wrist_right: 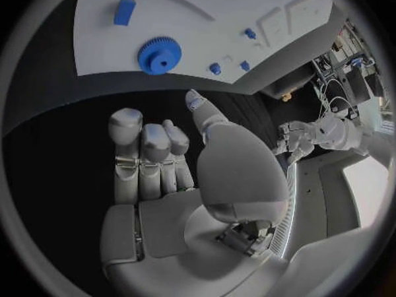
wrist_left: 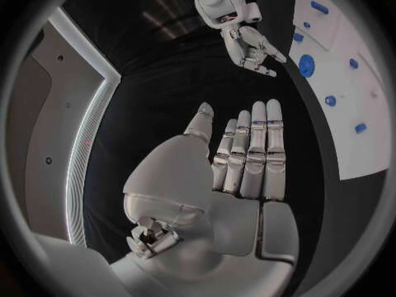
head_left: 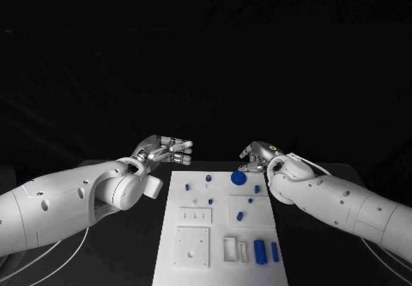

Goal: Assemble the parts on the task board

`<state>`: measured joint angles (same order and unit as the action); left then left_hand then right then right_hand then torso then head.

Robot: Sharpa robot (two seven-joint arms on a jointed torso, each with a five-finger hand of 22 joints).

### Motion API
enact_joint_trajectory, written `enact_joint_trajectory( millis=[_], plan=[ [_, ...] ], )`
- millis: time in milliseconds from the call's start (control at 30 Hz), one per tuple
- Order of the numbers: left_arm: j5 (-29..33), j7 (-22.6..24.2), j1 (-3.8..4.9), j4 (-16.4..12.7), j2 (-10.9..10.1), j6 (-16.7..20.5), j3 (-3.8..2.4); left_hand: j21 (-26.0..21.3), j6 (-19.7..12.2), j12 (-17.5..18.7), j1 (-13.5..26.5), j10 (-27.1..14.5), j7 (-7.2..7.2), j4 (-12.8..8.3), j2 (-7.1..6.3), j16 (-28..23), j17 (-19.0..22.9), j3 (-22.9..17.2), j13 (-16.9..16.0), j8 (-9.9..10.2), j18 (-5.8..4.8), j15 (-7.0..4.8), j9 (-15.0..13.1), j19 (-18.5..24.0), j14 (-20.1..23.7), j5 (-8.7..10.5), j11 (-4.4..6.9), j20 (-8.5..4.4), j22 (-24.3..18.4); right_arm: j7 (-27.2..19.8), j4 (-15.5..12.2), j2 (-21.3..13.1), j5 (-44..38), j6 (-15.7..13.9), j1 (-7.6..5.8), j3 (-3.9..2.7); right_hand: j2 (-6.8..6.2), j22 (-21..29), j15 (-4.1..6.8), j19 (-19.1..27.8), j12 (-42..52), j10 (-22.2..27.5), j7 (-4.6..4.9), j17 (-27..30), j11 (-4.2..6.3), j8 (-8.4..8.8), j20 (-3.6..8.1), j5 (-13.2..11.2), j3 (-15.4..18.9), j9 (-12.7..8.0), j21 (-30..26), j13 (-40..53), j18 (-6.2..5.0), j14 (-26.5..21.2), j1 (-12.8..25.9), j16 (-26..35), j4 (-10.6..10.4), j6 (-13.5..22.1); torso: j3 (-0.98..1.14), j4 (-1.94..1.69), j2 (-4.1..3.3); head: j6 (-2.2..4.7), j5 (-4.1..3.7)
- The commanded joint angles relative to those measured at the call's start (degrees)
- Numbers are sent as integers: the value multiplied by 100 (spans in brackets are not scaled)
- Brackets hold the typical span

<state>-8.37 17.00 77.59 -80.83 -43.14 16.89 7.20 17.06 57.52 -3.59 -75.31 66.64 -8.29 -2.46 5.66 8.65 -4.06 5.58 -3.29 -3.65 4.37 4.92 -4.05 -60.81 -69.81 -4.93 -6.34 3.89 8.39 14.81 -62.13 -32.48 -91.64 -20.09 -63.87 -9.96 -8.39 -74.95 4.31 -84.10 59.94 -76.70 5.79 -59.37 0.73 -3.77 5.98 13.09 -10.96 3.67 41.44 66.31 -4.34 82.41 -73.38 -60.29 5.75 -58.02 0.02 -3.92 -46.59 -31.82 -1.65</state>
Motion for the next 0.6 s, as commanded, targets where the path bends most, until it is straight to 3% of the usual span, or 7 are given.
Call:
enact_joint_trajectory(
  millis=[33, 267, 467, 600],
  plan=[
    [8, 23, -9, 2, 10, -112, -2, 26, -15, -11, 50, -18, -7, -40, 22, 29, 5, -8, -9, -2, -47, 8, 1, 29, -16, 6, -25, 6, -7, -73, 64, 38, 24, 338, 34, 12, -54, -513, 4, -202, 26, -33, 3, -44, -11, 21, -43, 9, 2, -2, 38, 60, 13, 42, -28, -21, -27, 51, 11, -24, -9, 3, -4],
    [7, 26, -19, 4, 18, -135, -2, 26, -15, -11, 50, -18, -7, -40, 22, 29, 5, -8, -9, -2, -47, 8, 1, 29, -16, 6, -25, 6, -7, -106, 342, 189, -12, 322, 179, 34, -56, -518, -6, -199, 25, -43, 22, -79, -27, 17, -52, -3, 13, -2, 78, 98, 6, 48, -41, -29, -24, 107, 25, -41, -37, -36, -41],
    [4, 29, -21, -3, 8, -137, -2, 32, -19, -12, 51, -12, -6, -46, 29, 36, 4, -15, -9, -1, -45, 6, 1, 25, -19, -1, -22, 5, -9, -138, 487, 258, 3, 279, 262, 50, -41, -516, -15, -188, 0, -32, 31, -110, -38, 18, -62, -21, 54, -2, 94, 116, -3, 49, -25, -33, -38, 101, 32, -66, -57, 10, -123],
    [1, 23, -21, -6, 0, -138, -2, 32, -19, -12, 51, -12, -6, -46, 29, 36, 4, -15, -9, -1, -45, 6, 1, 25, -19, -1, -22, 5, -9, -143, 573, 304, 14, 206, 286, 58, -24, -516, -17, -186, 5, -40, 33, -122, -40, 18, -63, -31, 50, -2, 100, 129, -6, 52, -36, -38, -39, 92, 39, -80, -71, -5, -115]
  ],
)
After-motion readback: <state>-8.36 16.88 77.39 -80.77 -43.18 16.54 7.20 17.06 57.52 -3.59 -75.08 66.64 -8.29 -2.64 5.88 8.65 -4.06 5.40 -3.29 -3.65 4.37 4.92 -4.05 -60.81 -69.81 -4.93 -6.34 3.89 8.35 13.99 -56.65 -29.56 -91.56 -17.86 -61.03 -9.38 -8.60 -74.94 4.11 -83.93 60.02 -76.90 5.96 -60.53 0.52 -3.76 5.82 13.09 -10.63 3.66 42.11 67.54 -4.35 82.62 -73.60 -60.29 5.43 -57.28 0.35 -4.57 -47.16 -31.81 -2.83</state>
